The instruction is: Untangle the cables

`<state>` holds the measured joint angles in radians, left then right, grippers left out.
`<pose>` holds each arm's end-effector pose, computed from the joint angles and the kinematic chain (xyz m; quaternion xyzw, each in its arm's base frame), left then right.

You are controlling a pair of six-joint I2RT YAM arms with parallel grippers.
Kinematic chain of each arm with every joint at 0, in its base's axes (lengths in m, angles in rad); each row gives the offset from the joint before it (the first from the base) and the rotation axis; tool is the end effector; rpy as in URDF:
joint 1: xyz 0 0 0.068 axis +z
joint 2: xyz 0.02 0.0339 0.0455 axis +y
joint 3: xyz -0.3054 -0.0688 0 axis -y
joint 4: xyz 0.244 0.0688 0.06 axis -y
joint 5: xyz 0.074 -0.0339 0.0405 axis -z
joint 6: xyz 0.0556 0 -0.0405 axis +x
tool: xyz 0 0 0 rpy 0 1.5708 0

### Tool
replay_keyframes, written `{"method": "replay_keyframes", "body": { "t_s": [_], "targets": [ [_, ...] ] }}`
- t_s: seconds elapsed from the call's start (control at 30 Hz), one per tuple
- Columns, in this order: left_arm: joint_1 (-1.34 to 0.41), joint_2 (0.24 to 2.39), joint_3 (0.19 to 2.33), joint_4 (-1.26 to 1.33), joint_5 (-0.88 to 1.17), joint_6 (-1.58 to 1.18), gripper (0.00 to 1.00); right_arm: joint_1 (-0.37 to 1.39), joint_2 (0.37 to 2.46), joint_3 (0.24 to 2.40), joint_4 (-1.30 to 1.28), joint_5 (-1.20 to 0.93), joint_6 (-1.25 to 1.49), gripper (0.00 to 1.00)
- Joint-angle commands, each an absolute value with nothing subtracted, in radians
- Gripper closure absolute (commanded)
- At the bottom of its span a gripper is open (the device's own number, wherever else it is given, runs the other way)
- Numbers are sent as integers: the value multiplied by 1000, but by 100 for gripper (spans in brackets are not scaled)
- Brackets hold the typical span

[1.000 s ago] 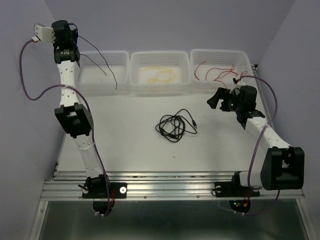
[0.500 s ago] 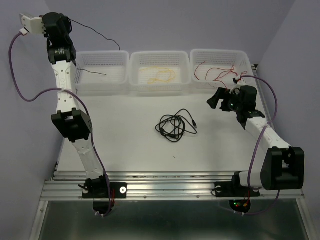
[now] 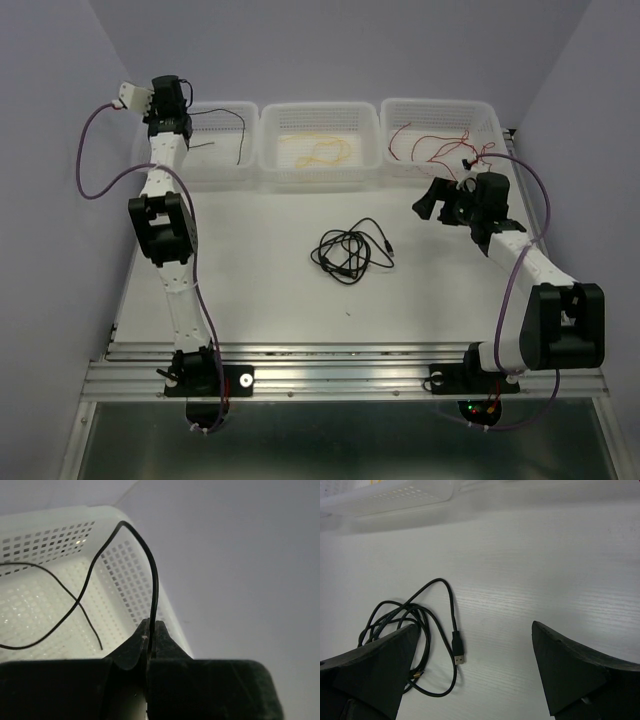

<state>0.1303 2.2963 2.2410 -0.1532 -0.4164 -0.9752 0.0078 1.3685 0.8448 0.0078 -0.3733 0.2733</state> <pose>0.5838 0.0992 0.3626 -0.5098 0.5786 -0.1061 0.6278 0.3092 0.0227 0.2806 0.0198 0.8540 0.2281 0.4672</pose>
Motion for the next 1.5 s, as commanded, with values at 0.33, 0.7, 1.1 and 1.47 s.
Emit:
{"method": "replay_keyframes", "body": {
  "t_s": [0.33, 0.7, 1.1, 1.47],
  "targets": [
    [60, 2411, 2322, -196, -454, -850, 82, 8, 1404, 897, 35, -368, 282, 0],
    [60, 2272, 2235, -247, -469, -853, 26, 8, 1364, 893, 20, -367, 290, 0],
    [61, 2063, 2171, -371, -422, -833, 4, 50, 1309, 911, -55, -340, 288, 0],
    [-52, 1524, 1557, -405, -204, -701, 1, 379, 1311, 931, -166, -133, 150, 0]
  ]
}}
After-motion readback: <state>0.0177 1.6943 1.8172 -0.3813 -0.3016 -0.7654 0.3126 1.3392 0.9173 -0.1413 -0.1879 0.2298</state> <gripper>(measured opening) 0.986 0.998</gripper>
